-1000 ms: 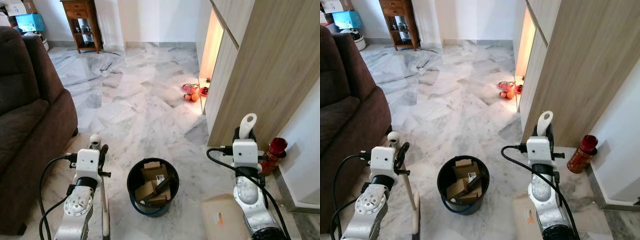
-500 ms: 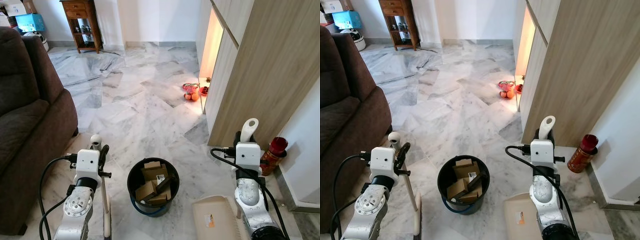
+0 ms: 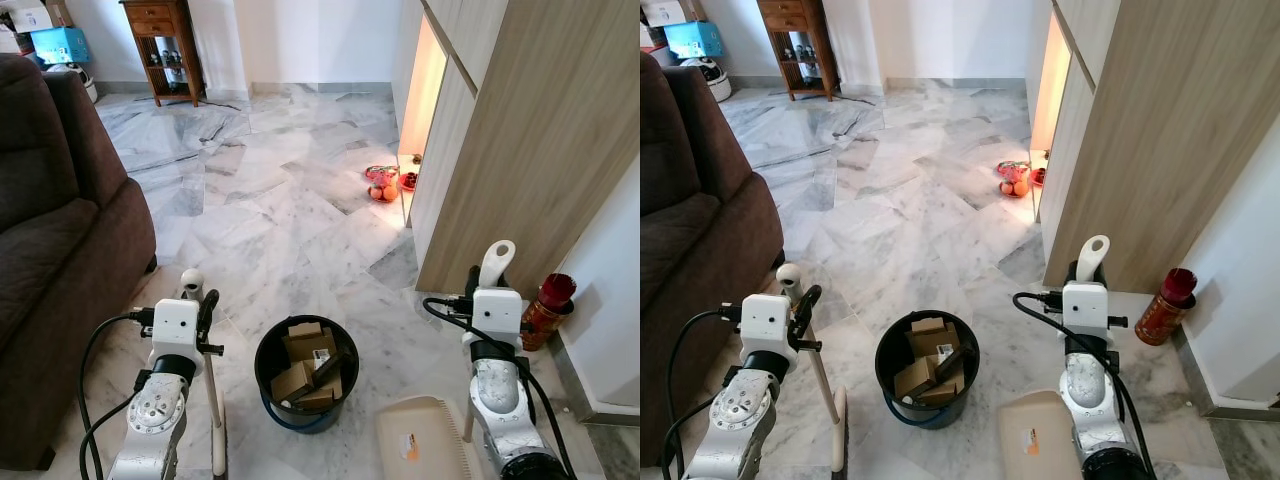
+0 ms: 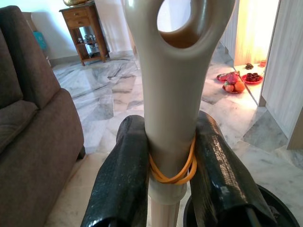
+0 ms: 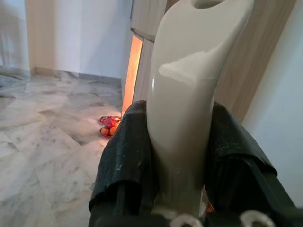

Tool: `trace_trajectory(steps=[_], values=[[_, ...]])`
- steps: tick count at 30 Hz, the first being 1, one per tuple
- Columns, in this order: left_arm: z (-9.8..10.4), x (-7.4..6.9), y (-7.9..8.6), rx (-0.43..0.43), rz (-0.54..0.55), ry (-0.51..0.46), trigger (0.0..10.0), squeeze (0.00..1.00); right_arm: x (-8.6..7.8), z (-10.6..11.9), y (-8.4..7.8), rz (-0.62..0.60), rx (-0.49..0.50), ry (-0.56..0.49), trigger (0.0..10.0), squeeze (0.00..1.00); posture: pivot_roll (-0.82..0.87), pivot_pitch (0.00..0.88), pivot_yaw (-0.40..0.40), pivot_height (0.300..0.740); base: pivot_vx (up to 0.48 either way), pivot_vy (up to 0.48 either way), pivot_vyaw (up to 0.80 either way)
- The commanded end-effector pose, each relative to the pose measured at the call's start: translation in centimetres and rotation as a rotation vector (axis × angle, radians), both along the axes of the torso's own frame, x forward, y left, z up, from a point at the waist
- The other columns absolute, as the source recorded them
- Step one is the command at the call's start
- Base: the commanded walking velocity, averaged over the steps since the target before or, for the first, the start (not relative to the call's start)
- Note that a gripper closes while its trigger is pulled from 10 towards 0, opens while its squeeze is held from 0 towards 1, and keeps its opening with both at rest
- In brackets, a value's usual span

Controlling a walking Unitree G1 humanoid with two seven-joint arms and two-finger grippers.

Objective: Sweep floor

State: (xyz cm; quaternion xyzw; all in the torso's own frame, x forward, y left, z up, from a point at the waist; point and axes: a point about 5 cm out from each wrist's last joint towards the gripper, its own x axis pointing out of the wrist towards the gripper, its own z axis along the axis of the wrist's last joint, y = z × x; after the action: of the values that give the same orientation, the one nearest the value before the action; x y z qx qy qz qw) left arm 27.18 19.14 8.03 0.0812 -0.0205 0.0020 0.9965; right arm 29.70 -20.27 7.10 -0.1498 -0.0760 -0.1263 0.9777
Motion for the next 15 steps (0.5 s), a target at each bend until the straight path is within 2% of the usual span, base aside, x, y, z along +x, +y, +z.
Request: trace_trajectory(steps=[1,13,15], values=[[1.01,0.27,0.06,0.017,-0.009,-0.05,10.0,0.0,0.59,0.85,0.23,0.02,-0.005,-0.036,10.0,0.0,0.15,0.0,0.039,0.74,0.0,0.0,0.0],[1.2,0.46,0.23,0.018,0.003,-0.058,10.0,0.0,0.86,1.0,0.85,0.079,-0.017,-0.036,10.0,0.0,0.15,0.0,0.033,0.74,0.0,0.0,0.0],[1.21,0.43,0.29,0.018,0.011,-0.06,10.0,0.0,0.84,1.0,0.86,0.079,-0.011,-0.038,10.0,0.0,0.16,0.0,0.034,0.74,-0.249,0.0,0.0]])
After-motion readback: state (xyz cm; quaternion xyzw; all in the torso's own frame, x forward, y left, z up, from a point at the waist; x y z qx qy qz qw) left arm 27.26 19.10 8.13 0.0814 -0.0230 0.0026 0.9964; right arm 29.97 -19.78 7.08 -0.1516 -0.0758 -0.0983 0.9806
